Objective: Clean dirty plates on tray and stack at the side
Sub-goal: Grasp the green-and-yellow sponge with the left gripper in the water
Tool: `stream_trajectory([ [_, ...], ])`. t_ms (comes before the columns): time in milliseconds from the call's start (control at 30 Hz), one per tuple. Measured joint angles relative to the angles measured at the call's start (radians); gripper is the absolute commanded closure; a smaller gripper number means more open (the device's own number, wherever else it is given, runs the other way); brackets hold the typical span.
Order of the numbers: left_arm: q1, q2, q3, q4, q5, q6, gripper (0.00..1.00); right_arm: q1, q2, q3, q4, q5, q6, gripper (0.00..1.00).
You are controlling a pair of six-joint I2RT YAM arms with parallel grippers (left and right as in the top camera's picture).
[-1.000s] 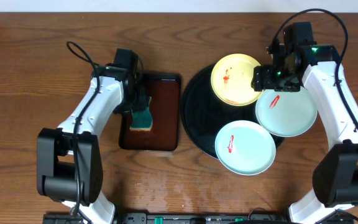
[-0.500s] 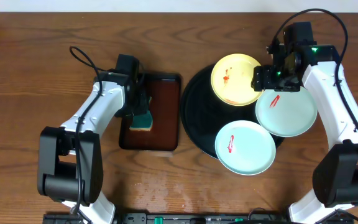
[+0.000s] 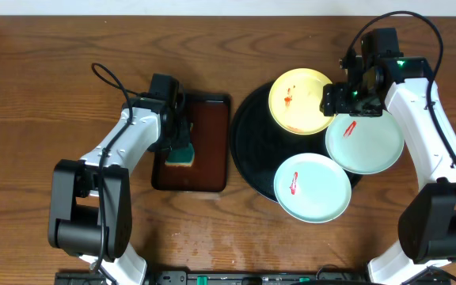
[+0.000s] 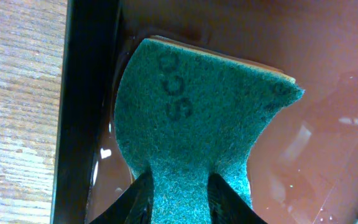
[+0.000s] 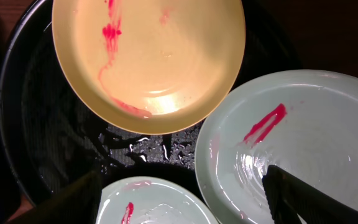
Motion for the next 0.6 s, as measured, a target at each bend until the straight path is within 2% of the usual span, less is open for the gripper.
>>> stream_trajectory([
  [267,0.000,0.000,0.000,0.005,0.004,0.000,0.69,0.000,0.000,0.000,0.000,0.000,0.000,0.18],
  [400,0.000,0.000,0.000,0.005,0.004,0.000,0.65,0.000,0.000,0.000,0.000,0.000,0.000,0.18],
  [600,-0.003,0.000,-0.009,0.023,0.007,0.000,0.64,0.000,0.000,0.000,-0.001,0.000,0.000,0.17],
])
